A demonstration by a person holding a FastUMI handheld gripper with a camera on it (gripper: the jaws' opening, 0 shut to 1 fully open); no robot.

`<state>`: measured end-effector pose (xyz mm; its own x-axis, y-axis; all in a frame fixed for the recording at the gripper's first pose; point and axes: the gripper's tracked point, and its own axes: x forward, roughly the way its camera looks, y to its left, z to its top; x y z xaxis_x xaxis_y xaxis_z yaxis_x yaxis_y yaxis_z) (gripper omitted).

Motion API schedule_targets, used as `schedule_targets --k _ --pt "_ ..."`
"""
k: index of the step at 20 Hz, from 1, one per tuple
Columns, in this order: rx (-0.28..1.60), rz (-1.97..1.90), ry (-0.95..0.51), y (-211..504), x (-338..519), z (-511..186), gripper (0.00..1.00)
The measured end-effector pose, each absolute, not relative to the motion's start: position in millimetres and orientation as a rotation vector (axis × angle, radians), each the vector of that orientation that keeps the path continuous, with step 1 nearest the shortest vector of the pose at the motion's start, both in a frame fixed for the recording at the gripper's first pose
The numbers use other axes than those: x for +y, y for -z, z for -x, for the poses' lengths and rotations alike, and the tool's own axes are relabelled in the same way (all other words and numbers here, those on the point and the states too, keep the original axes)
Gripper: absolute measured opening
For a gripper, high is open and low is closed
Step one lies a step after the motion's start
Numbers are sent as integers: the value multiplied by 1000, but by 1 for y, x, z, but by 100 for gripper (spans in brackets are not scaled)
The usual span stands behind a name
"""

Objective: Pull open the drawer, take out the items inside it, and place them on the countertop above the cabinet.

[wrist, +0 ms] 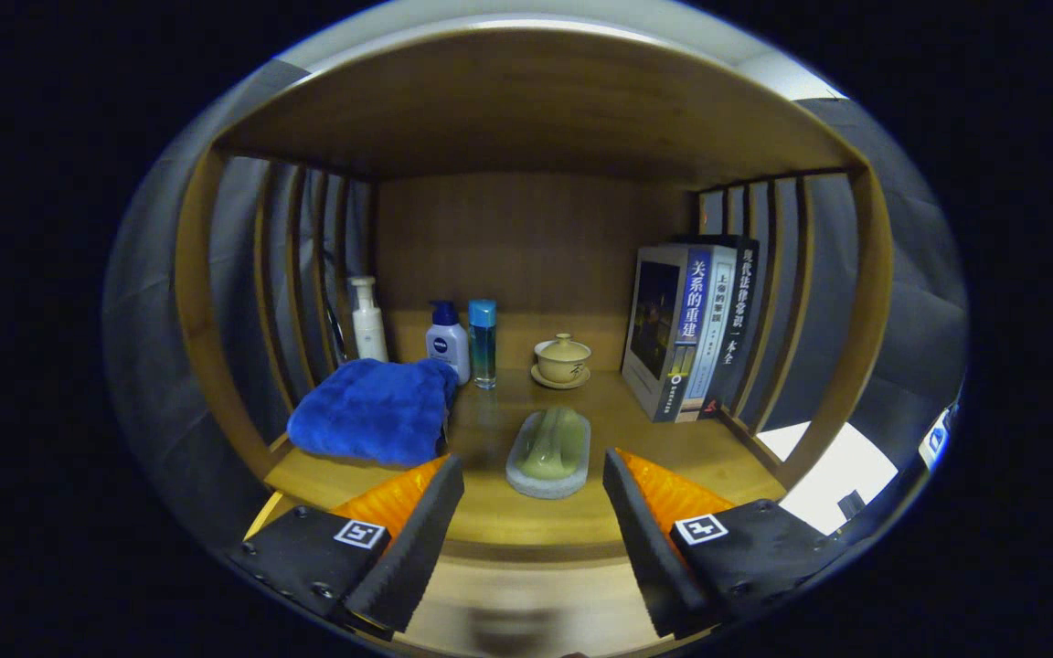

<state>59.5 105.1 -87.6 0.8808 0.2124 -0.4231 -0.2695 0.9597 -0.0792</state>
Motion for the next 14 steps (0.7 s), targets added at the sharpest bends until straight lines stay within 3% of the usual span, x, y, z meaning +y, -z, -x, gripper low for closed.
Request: schedule_targets --k 14 --pt "308 57 -237 103 55 108 99"
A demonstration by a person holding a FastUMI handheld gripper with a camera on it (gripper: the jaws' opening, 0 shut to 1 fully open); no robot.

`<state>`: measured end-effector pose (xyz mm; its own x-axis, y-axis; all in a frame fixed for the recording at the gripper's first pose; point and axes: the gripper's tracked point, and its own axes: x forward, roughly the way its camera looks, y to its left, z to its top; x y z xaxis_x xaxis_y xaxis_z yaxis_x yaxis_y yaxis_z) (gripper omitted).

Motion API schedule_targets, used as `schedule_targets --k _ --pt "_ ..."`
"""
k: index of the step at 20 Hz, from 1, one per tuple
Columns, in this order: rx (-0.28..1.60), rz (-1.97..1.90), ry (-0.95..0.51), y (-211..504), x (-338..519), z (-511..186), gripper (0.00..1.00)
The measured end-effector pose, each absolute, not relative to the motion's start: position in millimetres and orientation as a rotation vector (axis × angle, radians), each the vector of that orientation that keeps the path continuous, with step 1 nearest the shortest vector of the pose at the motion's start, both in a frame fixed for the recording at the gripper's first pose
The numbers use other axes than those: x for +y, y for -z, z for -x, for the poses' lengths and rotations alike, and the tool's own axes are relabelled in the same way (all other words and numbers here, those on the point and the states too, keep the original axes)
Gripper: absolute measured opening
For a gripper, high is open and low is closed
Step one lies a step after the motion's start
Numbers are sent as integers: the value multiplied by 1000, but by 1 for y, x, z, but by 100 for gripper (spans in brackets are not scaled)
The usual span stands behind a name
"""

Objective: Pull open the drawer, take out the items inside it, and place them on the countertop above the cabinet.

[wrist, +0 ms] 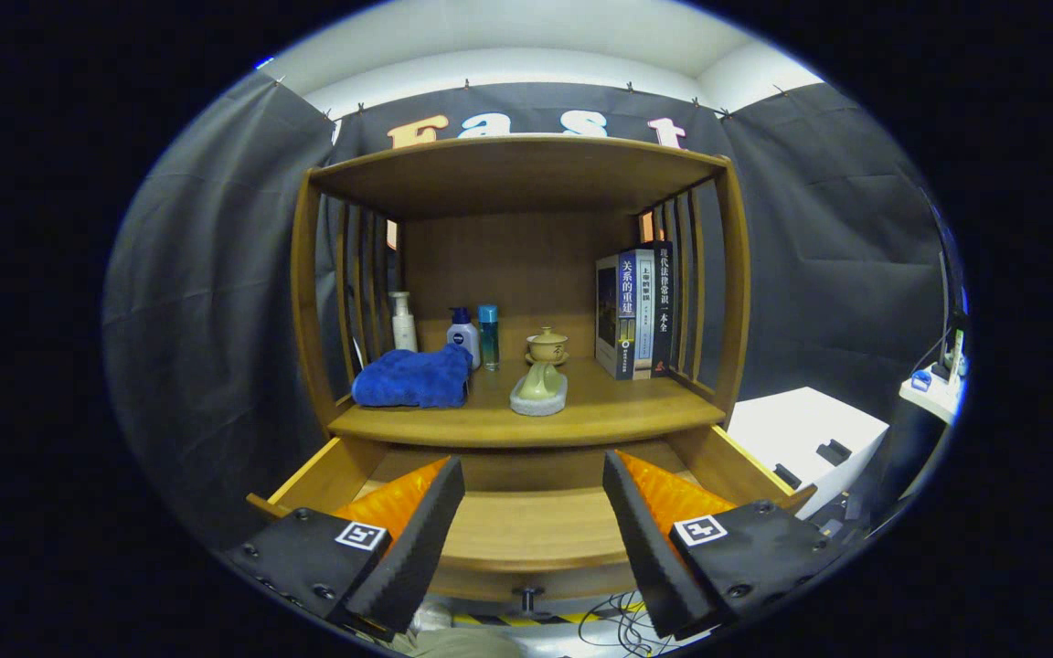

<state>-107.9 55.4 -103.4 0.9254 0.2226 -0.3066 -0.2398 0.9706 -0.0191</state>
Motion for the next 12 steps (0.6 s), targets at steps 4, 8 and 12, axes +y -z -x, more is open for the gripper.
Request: schedule_targets --k 4,8,12 --pt "303 91 -231 121 50 137 98" --pt "357 114 -215 158 40 150 98" --pt "413 117 -204 189 35 146 99"
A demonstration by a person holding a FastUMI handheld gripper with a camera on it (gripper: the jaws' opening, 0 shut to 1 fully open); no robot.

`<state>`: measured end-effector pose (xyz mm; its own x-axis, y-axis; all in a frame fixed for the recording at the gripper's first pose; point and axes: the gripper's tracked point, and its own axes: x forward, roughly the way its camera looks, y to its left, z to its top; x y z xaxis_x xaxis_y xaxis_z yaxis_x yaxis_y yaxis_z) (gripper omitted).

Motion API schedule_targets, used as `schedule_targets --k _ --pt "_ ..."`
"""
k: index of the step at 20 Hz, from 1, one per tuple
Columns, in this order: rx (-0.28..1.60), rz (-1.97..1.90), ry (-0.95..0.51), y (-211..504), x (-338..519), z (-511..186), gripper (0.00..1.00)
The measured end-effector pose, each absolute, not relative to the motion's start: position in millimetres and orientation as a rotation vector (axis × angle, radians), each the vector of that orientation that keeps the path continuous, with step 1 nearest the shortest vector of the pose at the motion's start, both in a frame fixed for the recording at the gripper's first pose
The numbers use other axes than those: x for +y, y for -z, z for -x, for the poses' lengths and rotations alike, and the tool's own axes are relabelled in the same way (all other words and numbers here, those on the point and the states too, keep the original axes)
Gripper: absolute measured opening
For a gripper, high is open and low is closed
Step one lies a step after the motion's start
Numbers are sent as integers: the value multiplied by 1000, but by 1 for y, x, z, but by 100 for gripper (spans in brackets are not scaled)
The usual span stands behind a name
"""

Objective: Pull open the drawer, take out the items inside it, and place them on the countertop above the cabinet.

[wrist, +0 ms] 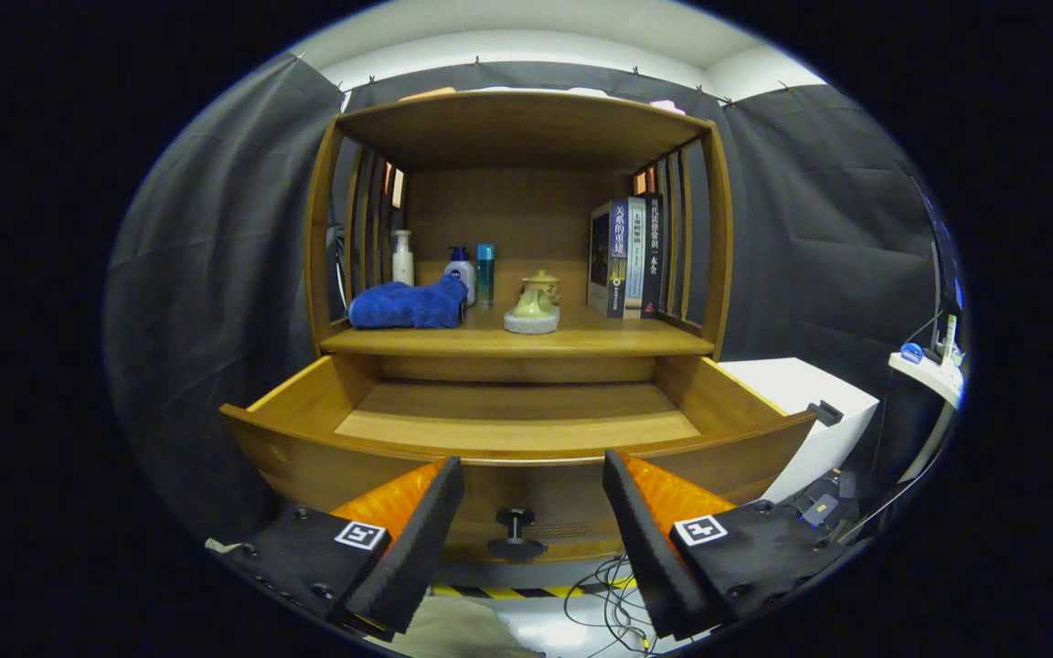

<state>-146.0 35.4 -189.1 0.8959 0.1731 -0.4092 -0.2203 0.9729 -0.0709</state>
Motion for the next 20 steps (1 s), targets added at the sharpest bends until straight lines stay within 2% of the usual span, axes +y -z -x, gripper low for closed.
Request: schedule_targets --k 11,20 --pt "432 85 -208 209 42 134 97" --pt "430 73 -191 209 48 83 97"
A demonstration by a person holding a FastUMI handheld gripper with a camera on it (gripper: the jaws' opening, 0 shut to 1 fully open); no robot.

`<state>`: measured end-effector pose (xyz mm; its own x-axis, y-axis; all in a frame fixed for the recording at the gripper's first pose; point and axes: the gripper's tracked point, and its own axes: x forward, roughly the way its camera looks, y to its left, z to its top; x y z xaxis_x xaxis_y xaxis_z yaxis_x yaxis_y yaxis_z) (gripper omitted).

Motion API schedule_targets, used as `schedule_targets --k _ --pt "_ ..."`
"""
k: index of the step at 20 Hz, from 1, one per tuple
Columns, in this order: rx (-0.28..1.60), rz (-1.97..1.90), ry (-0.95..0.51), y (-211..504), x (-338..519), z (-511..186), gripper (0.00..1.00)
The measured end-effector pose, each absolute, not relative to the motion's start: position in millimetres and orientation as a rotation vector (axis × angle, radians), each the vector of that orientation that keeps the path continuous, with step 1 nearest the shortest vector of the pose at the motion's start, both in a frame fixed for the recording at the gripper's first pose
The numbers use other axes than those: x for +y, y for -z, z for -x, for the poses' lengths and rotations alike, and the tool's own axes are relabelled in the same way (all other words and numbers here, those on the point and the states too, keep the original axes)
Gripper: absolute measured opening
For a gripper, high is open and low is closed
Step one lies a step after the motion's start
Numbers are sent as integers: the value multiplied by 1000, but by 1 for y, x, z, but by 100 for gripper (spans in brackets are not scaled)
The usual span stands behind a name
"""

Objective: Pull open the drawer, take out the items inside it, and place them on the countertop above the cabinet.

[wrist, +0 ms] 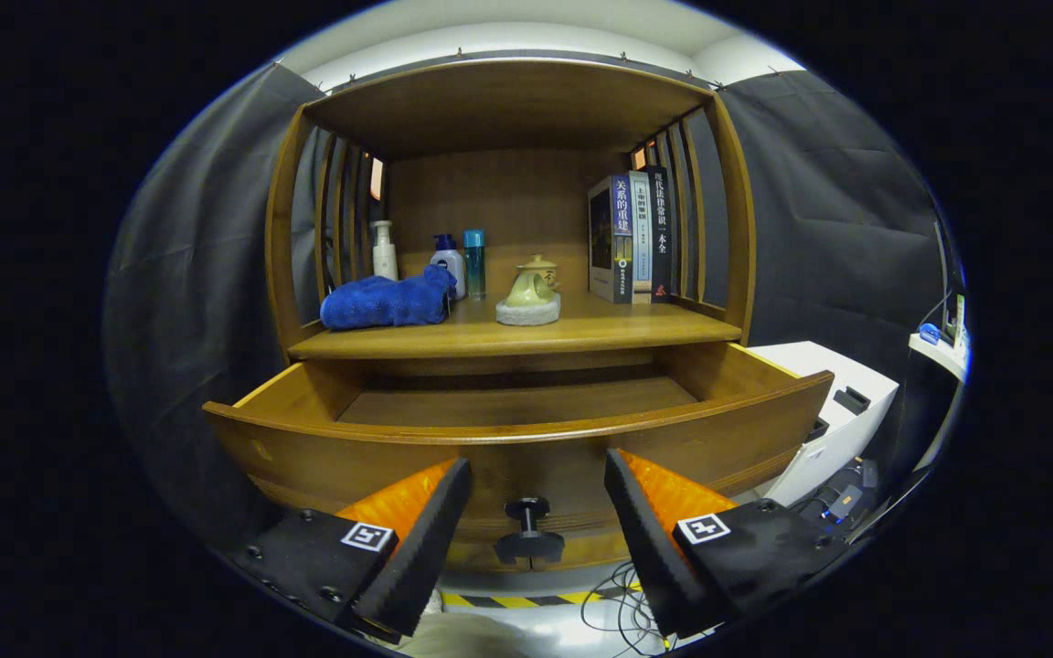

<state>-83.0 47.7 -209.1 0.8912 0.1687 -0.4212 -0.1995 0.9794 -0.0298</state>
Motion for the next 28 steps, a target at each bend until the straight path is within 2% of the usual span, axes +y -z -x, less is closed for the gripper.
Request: schedule_targets --k 18,28 --pt "429 82 -206 226 70 -8 97" --pt "424 43 -214 232 79 -37 97"
